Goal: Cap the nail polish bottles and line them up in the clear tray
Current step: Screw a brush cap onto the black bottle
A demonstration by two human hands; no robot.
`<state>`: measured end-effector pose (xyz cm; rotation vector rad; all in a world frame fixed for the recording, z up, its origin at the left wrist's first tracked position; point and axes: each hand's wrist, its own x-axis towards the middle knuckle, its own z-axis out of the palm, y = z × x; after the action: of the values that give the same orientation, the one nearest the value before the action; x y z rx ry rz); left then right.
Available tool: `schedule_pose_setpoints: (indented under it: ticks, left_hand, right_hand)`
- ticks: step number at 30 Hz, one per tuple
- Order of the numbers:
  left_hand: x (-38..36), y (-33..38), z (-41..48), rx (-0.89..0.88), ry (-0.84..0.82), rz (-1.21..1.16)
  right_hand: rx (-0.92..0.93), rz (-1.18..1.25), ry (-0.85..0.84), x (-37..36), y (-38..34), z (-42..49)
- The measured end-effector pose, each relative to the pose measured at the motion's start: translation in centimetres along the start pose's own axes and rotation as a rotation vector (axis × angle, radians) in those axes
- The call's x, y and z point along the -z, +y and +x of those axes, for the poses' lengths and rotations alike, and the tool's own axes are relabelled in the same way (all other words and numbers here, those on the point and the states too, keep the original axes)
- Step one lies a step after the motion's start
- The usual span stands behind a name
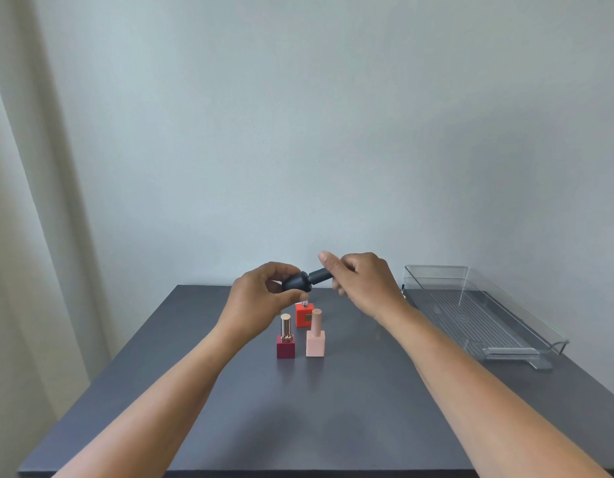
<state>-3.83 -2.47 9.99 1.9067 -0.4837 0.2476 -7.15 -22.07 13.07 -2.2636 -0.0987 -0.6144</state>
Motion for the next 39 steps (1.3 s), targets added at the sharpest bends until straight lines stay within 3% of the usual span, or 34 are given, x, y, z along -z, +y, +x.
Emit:
schedule_pose_setpoints:
  ticks: [4,8,16,20,24,27,32,39]
  left_hand:
    - [0.1,0.1,0.0,-0.008,-0.005,0.016]
    - [0.3,0.1,0.0,-0.005,-0.003,0.017]
    - [0.4,0.4,0.0,-0.003,-0.002,0.009]
    - [0.4,0.5,-0.1,-0.007,-0.013,0.023]
    - [0.6,0.5,-0.1,-0.005,-0.006,0.022]
    - [0.7,0.5,0.0,0.0,-0.006,0.025]
    - [0.7,0.5,0.1,0.01,-0.008,0.033]
    - [0.4,0.4,-0.1,-0.007,0.0,0.045]
  right_hand:
    - [-0.038,-0.035,-0.128,0.5,-0.2,0.1]
    - [-0.006,0.124,-0.195,0.8,0.4,0.2]
    - [0.03,0.204,-0.125,0.8,0.5,0.2]
    - [0.021,0.06,-0.09,0.8,0.1,0.2]
    - [-0.013,-0.047,-0.179,1.0,-0.4,0.4]
    - [-0.003,0.009,-0.249,1.1,-0.3,0.2]
    - [0.09,0.082,-0.197,1.0,0.0,0.3]
    - [0.049,-0.028,-0.163,0.9,0.0,-0.1]
